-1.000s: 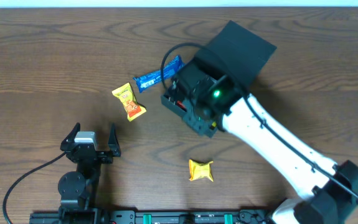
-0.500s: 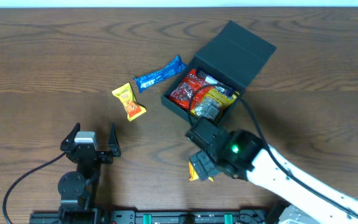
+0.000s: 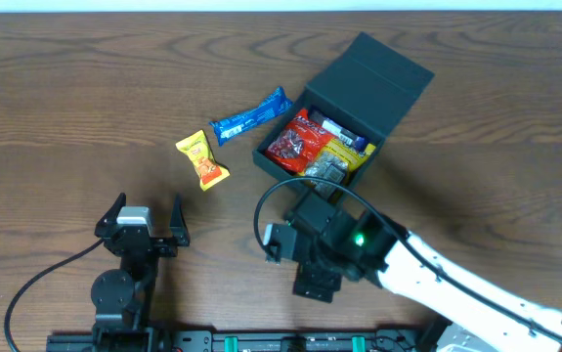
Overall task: Pack container
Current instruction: 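Move the right gripper down to the small yellow packet on the table, then grasp the small yellow packet with the right gripper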
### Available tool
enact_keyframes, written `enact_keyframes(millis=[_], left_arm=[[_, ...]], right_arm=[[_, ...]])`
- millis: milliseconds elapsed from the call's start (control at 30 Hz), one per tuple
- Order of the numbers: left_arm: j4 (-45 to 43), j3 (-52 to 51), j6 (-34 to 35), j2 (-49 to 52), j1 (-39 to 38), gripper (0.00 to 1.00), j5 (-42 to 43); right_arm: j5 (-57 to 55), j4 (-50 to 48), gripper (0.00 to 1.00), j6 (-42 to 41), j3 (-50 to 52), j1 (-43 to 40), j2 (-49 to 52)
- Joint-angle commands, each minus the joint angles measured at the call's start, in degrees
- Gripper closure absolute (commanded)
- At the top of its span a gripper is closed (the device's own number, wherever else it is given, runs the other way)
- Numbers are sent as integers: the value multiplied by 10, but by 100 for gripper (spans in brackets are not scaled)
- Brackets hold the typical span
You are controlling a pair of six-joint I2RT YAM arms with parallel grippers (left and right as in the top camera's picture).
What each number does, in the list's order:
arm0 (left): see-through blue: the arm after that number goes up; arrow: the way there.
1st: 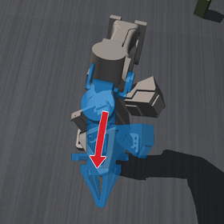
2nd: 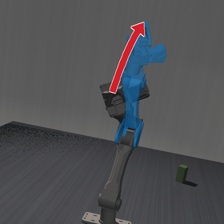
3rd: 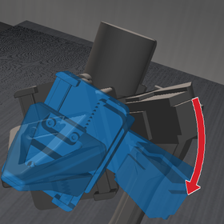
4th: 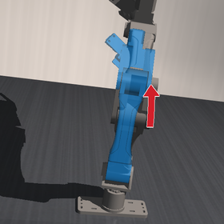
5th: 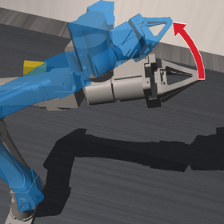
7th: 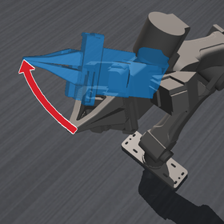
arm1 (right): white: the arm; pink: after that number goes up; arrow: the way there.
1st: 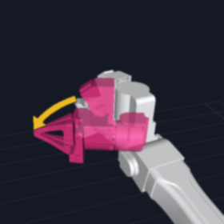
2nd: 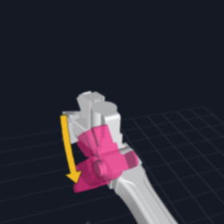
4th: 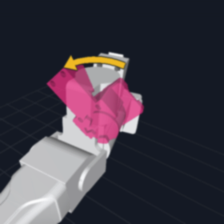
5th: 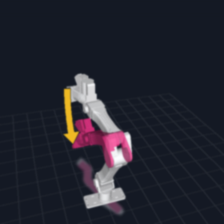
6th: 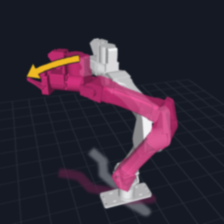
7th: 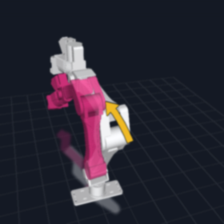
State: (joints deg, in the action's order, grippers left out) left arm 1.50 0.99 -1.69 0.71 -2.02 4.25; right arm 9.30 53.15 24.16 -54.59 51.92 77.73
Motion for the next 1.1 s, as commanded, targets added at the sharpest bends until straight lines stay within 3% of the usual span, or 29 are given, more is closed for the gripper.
enact_keyframes(millis=[0, 133, 300, 433, 567, 1067], left_arm=[[25, -7, 0, -1, 1, 5, 7], [25, -7, 0, -1, 1, 5, 7], [25, -7, 0, -1, 1, 5, 7], [25, -7, 0, -1, 1, 5, 7], [25, -7, 0, -1, 1, 5, 7], [25, -7, 0, -1, 1, 5, 7]], right_arm=[[42, 8, 14, 80, -1, -53, 22], [72, 20, 14, 150, -1, -108, 53], [105, 26, 18, 149, -1, -102, 94], [111, 42, 27, 138, 13, -76, 110], [113, -5, 30, 138, 60, -72, 111], [106, -60, 33, 91, 78, -83, 141]])
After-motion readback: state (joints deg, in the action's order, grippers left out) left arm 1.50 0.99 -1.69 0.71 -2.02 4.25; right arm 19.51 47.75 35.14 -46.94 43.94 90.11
